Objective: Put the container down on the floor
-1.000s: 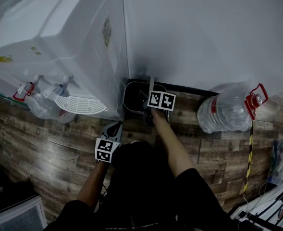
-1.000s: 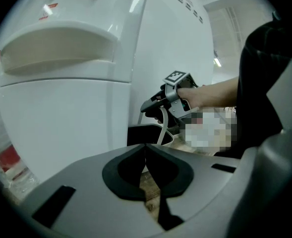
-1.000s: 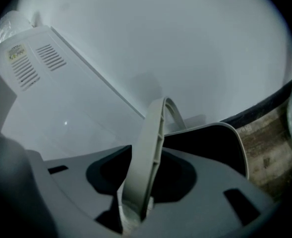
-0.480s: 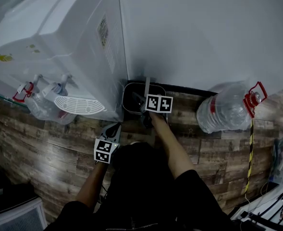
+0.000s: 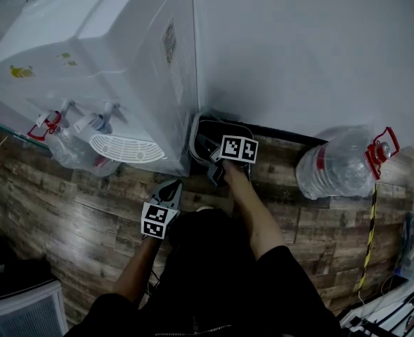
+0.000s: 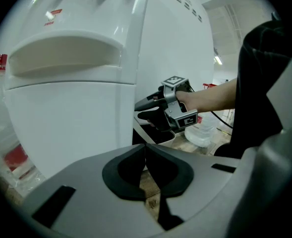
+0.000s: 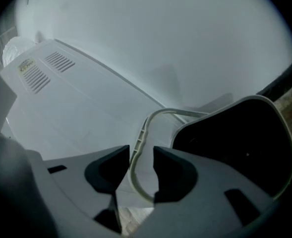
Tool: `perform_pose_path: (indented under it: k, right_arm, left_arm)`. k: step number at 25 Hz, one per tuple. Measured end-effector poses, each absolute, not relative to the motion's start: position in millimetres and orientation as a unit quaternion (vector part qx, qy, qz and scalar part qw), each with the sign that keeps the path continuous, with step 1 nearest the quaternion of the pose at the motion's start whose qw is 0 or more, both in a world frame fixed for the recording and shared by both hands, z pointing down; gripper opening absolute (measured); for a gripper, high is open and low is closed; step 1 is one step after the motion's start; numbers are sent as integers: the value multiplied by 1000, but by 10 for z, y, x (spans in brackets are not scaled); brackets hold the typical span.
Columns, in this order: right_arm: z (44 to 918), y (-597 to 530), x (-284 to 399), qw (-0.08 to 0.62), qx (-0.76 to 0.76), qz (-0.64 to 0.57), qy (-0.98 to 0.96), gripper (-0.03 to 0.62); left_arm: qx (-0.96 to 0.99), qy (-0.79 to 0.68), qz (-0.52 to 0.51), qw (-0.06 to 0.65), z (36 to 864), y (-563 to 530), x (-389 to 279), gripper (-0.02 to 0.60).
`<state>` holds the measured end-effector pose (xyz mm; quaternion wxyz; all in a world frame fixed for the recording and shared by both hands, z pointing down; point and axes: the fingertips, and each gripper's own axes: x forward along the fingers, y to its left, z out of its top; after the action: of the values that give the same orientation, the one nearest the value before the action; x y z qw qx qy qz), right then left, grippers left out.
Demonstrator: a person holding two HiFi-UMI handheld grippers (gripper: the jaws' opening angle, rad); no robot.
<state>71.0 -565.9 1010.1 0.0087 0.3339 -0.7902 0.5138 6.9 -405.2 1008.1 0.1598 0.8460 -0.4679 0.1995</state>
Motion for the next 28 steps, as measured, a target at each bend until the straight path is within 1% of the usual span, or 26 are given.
perform_pose_path:
  k: [2, 7, 9, 10, 12, 17, 20, 24, 28]
  right_arm:
    - [10138, -5645, 704, 13, 337, 516, -787, 103]
    - [10125, -5617, 682, 17, 331, 513, -792, 94]
    - [10089, -5619, 721, 14, 338, 500, -797, 28]
    - [10062, -5622, 745, 12, 343, 488, -802, 12]
    - [10015, -5628, 792, 20, 357, 455, -815, 11]
    - [9884, -5647, 935, 72, 412, 338, -843, 11]
    - [9747, -5679, 1018, 82, 443, 275, -849, 11]
    - [9635, -5657, 1065, 75, 448, 250, -855, 11]
    - [9627, -5639, 1131, 93, 452, 236, -855, 11]
  left_arm:
    - [845, -470, 201, 160, 10086, -4034, 44, 15]
    - [843, -472, 202, 161, 10096, -4021, 18, 15]
    - [843, -472, 200, 161, 10092, -4025, 29, 15]
    - [844, -472, 200, 160, 10088, -4028, 35, 15]
    - [844, -472, 200, 158, 10075, -4041, 39, 15]
    - [843, -476, 196, 159, 10017, -4086, 45, 15]
    - [844, -474, 186, 166, 9938, -4127, 58, 15]
    - [845, -474, 183, 167, 9850, -4161, 90, 15]
    - [850, -469, 174, 166, 9746, -4232, 173, 15]
